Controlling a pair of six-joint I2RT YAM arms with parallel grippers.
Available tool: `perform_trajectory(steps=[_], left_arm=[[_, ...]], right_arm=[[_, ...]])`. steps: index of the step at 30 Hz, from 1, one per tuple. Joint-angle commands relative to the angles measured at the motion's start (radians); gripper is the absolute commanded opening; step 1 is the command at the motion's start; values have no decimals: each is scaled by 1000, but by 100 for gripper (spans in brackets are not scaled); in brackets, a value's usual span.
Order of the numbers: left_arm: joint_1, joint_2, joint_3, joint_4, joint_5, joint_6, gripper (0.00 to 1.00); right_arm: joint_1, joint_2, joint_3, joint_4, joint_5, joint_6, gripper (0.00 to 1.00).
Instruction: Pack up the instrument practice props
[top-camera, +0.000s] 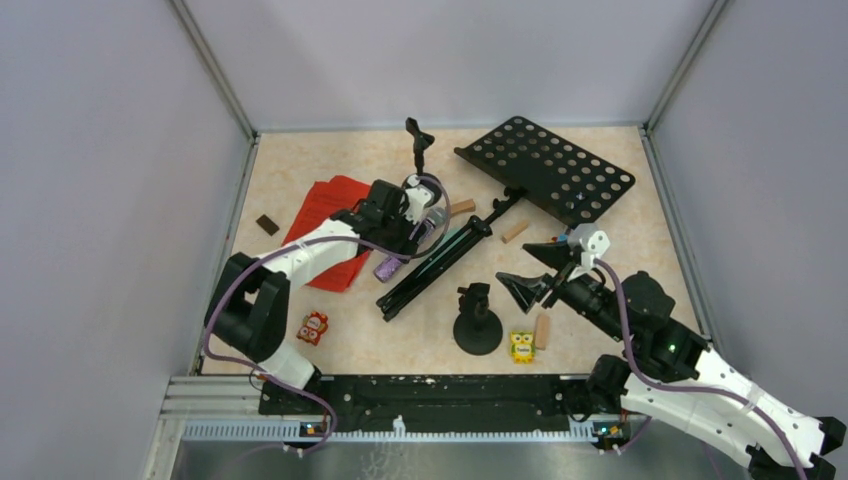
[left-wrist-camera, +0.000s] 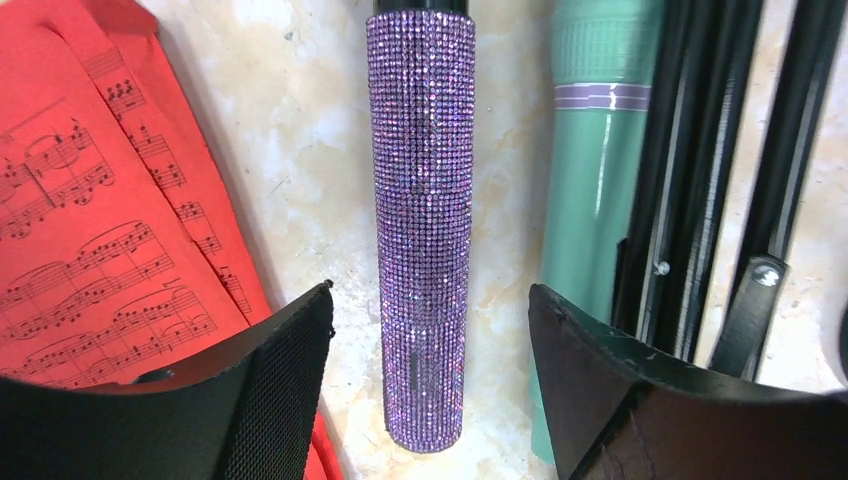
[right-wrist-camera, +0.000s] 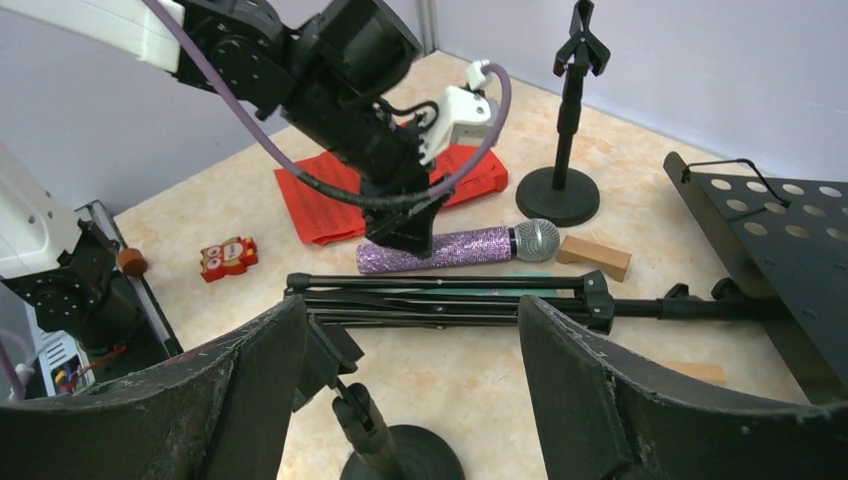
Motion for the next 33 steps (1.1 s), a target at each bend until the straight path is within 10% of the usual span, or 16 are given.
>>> perform_trajectory(steps=[1, 16, 33], left_arm=[[0, -87, -9, 26, 48, -4, 77], [0, -504, -130, 142, 272, -6, 99], [0, -1157, -427, 235, 424, -105, 99]], right_arm=[[11, -7, 61, -29, 35, 13, 75], [11, -89, 21, -254, -213, -77, 81], [12, 139, -188, 35, -380, -243, 83]])
